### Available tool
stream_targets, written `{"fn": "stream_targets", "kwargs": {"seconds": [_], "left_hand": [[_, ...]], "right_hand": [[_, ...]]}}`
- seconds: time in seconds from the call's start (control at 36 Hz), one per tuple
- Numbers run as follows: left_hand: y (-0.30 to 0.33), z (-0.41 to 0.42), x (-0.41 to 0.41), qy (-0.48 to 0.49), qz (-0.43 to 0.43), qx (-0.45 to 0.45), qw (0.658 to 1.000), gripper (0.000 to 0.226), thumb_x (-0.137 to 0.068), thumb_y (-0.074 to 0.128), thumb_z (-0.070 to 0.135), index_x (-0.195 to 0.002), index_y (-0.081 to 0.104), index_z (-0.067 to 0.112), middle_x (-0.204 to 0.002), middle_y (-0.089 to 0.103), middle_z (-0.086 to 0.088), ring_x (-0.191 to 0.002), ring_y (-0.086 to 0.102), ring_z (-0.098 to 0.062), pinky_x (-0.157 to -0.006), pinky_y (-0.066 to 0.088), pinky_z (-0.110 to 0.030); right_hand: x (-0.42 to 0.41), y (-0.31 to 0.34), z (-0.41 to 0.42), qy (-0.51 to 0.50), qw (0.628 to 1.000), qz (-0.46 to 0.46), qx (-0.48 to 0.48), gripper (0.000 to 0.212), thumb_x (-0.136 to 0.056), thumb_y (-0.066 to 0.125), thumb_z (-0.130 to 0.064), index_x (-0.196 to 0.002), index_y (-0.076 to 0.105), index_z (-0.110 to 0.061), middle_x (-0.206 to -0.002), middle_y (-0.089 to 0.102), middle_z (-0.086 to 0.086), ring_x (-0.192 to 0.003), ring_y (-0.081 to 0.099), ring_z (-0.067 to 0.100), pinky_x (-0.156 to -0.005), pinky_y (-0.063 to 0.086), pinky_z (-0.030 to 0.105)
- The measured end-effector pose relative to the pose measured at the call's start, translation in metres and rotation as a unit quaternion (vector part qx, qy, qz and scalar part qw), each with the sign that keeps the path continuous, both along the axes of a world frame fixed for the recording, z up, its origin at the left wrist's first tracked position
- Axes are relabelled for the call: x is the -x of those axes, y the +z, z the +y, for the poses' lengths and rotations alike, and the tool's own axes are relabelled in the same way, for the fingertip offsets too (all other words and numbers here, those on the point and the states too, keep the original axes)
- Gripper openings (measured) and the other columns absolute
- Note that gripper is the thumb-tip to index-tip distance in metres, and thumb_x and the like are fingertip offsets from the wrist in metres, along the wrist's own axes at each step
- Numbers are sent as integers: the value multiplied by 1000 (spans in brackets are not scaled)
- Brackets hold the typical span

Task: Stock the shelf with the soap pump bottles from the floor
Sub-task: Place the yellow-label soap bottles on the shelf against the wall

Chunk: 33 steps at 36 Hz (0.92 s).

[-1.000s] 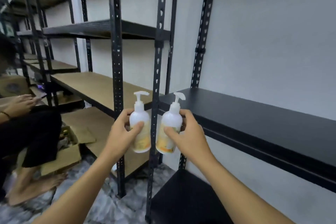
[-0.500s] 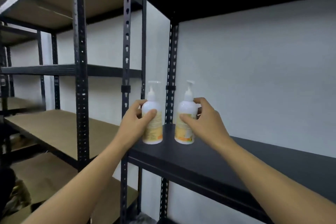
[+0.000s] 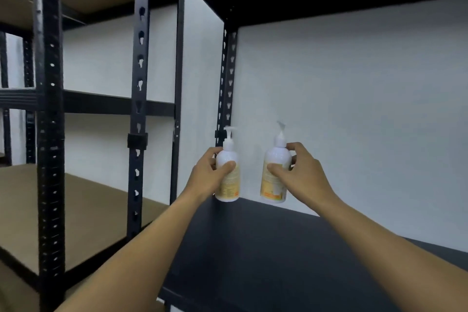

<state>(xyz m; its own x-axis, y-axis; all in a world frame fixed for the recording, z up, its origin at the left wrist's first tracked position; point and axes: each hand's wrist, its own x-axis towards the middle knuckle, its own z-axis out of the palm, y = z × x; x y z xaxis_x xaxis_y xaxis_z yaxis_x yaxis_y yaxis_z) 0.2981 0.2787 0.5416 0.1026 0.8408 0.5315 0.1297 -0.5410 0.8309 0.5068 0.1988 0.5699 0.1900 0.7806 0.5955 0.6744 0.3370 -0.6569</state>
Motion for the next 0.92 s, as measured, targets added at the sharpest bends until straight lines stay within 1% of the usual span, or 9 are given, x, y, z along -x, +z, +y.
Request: {"fn": "stream_targets", "kwargs": {"seconds": [0.14,0.25,0.36,0.53,0.61,0.67,0.72,0.83,0.92], "left_hand": [[-9,42,-12,4,8,3,1000,32,-92,69,28,-121,55,30,-111,66,5,-98,66,-9,-71,52,-21],[-15,69,-22,9,5,5,1000,37,-90,71,29,-123,56,29,-111,67,5,-99,67,-12,-81,57,-32],[-18,91,-30,21,7,7,1000,42,-89,71,31,-128,54,28,-114,65,4,-100,66,-15,-87,58,-40],[-29,111,-34,49,16,2,999,48,-88,72,34,-131,52,28,-116,64,5,-100,66,-15,-89,57,-42],[-36,116,-35,66,28,-4,997,45,-88,71,34,-129,52,28,-115,64,4,-100,65,-17,-88,57,-42],[-40,119,-35,75,30,-3,997,42,-89,71,33,-127,52,28,-113,64,4,-99,65,-17,-85,56,-39],[-44,121,-35,81,32,-1,996,41,-89,71,32,-125,52,28,-112,63,4,-97,64,-17,-83,55,-36],[-48,125,-34,89,33,8,995,39,-89,71,33,-123,52,28,-111,64,3,-96,64,-17,-82,55,-35],[-53,128,-33,92,39,21,995,41,-87,72,35,-122,53,28,-111,65,3,-96,65,-17,-85,56,-38]], "right_hand": [[-4,-7,28,-4,1000,-1,2,42,-86,73,-31,-121,51,-26,-88,60,-14,-76,60,1,-59,44,19],[-8,-11,44,-7,1000,-3,1,40,-85,73,-31,-119,51,-27,-87,61,-13,-75,62,1,-59,45,18],[-12,-16,59,-13,1000,-1,-3,39,-84,73,-32,-117,52,-29,-87,63,-13,-76,63,3,-63,50,22],[-15,-26,74,-22,1000,-11,3,37,-83,73,-37,-114,52,-34,-88,63,-13,-78,64,4,-69,54,29],[-14,-30,80,-19,1000,-16,7,38,-83,73,-36,-114,51,-33,-87,62,-13,-77,64,4,-70,55,29],[-12,-32,84,-16,1000,-17,6,39,-84,73,-37,-116,50,-33,-87,62,-14,-77,64,4,-70,55,28],[-11,-33,87,-14,1000,-13,5,40,-84,73,-37,-116,50,-32,-86,62,-14,-76,64,3,-68,53,26],[-7,-34,93,-15,1000,-16,-2,39,-84,73,-36,-115,51,-31,-86,62,-14,-76,63,3,-68,52,26],[-4,-35,98,-18,999,-30,-2,39,-84,73,-37,-115,50,-32,-86,62,-15,-76,63,4,-68,53,28]]}}
